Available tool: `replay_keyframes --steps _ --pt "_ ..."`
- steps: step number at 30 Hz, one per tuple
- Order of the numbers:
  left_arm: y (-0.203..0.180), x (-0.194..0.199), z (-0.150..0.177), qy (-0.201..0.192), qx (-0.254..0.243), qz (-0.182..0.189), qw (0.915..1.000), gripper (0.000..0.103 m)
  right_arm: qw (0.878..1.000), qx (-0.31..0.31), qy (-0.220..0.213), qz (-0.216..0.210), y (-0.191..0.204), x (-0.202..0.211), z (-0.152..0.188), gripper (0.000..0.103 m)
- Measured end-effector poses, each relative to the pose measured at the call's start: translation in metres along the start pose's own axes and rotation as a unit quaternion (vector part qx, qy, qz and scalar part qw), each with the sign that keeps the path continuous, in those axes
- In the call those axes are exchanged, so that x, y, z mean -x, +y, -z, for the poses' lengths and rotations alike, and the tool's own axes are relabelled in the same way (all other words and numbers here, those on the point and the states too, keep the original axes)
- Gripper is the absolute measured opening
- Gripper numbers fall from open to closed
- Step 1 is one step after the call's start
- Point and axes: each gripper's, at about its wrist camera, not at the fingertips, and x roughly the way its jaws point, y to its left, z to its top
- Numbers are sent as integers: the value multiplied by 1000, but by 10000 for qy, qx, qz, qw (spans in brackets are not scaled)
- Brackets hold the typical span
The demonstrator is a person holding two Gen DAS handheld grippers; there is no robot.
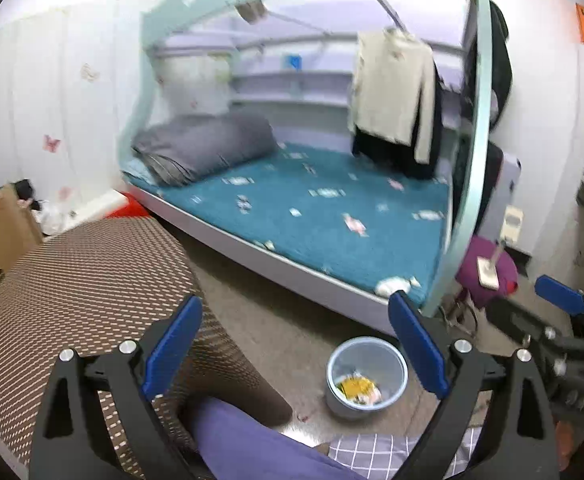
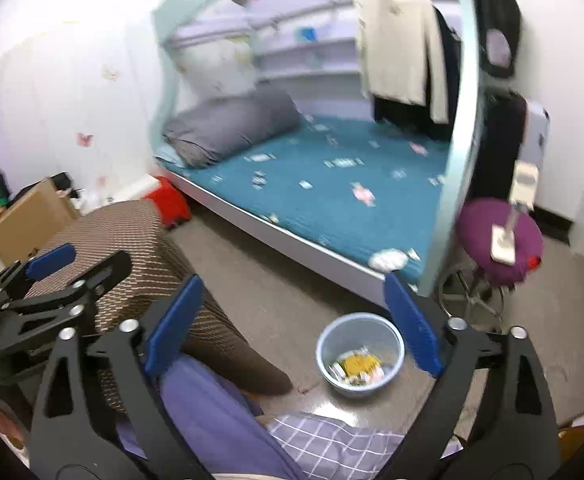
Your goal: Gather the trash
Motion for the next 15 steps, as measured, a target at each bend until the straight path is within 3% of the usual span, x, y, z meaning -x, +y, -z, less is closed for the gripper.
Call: replay_keyframes --steps 15 --pt "20 88 9 -816 425 -1111 9895 93 9931 582 -824 -598 47 45 -8 92"
